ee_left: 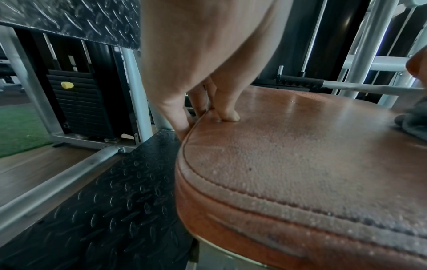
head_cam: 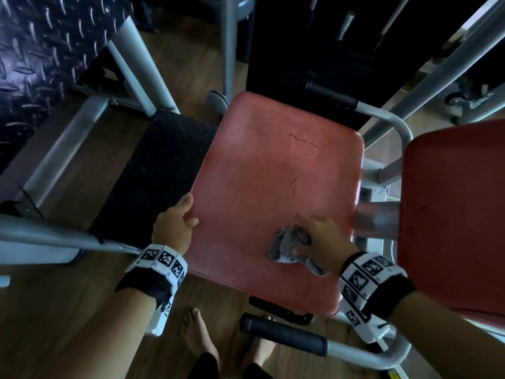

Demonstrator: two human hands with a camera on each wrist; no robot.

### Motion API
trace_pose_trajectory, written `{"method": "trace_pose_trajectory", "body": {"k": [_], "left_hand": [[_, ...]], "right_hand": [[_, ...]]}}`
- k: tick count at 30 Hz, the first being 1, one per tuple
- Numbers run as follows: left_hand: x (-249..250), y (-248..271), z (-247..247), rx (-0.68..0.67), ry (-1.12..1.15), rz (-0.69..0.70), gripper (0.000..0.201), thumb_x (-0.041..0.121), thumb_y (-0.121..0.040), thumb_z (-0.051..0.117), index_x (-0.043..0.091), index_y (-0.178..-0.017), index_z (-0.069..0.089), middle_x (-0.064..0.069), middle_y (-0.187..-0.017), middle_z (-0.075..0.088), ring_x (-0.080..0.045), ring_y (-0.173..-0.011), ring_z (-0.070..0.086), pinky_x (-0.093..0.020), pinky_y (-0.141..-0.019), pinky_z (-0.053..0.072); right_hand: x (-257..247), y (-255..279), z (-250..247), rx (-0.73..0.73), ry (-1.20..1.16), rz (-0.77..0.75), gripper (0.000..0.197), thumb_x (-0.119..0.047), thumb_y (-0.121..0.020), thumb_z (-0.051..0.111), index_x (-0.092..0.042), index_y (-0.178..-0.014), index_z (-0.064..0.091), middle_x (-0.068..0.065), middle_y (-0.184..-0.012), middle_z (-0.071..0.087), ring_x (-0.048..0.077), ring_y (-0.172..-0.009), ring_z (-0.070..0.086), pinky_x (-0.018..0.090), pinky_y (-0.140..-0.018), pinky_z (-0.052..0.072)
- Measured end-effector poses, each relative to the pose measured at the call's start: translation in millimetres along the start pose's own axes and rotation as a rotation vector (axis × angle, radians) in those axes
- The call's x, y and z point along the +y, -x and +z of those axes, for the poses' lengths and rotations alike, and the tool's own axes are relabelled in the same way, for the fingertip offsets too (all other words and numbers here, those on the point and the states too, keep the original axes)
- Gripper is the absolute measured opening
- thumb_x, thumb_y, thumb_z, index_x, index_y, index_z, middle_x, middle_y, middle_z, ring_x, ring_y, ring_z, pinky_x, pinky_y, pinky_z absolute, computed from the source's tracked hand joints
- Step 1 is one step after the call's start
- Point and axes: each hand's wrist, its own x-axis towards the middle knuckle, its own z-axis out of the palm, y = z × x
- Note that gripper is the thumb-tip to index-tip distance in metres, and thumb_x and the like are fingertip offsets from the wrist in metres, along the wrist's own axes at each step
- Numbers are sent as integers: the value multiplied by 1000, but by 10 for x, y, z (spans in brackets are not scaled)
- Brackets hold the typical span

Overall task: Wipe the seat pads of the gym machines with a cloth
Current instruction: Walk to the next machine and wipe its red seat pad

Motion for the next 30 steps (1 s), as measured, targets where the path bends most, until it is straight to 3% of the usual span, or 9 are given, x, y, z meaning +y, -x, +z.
{"method": "trace_pose_trajectory", "body": {"k": [6,9,11,14,17,20,22,24,30], "left_hand": [[15,11,-21,-20,4,-3,59,7,-91,63,25,-143,42,1,-145,47,-22,-132,46,-30,-107,36],[26,7,-32,-33,6,-18,59,8,-92,62,26,-144,41,1,-146,46,-22,-131,47,-28,-107,36],[28,6,-35,-32,27,-28,58,6,-92,62,25,-143,42,1,-145,47,-20,-128,50,-24,-103,36],[31,21,-32,-18,41,-29,57,5,-92,61,26,-143,43,0,-144,49,-21,-128,50,-24,-102,37],[24,21,-32,-17,40,-16,58,6,-92,62,26,-143,43,2,-145,47,-22,-130,48,-28,-106,36],[-11,4,-23,-28,33,18,59,7,-91,63,25,-143,42,4,-147,45,-22,-132,46,-31,-110,35],[-23,2,-19,-30,31,16,60,7,-91,63,25,-144,42,4,-147,45,-22,-132,46,-32,-111,34],[-26,-2,-14,-29,33,13,60,7,-91,63,25,-144,41,4,-147,44,-23,-132,46,-32,-111,34],[-64,-10,-2,-19,5,56,60,10,-90,65,25,-143,42,4,-146,45,-22,-132,46,-33,-110,35]], "right_hand": [[-232,-37,-415,175,-264,-51,12,-21,-83,72,-19,-94,68,-7,-89,71,10,-81,67,28,-77,55],[-385,16,-662,295,-489,-135,26,-15,-81,72,-39,-86,63,-13,-88,69,6,-84,66,24,-75,56],[-391,63,-712,334,-536,-131,24,-15,-83,70,-37,-89,64,-12,-88,67,6,-83,66,23,-71,56],[-181,93,-625,200,-427,13,12,-15,-90,62,-23,-98,63,-10,-89,64,9,-75,66,23,-58,57],[60,138,-432,-90,-239,14,18,-13,-91,60,-27,-102,64,-10,-90,66,12,-80,67,34,-73,58],[131,211,-151,-188,-26,-137,51,-29,-84,68,-33,-132,52,-11,-119,57,11,-110,58,34,-96,51],[134,251,64,-240,175,-228,84,-49,-83,62,-35,-151,15,2,-157,17,21,-144,19,36,-115,26],[177,240,272,-209,345,-327,88,-64,-87,41,-30,-152,-7,9,-160,-16,29,-147,-11,45,-118,14],[111,-73,495,-42,426,-447,78,-64,-96,20,-16,-154,2,14,-160,-7,32,-147,-4,46,-118,7]]}}
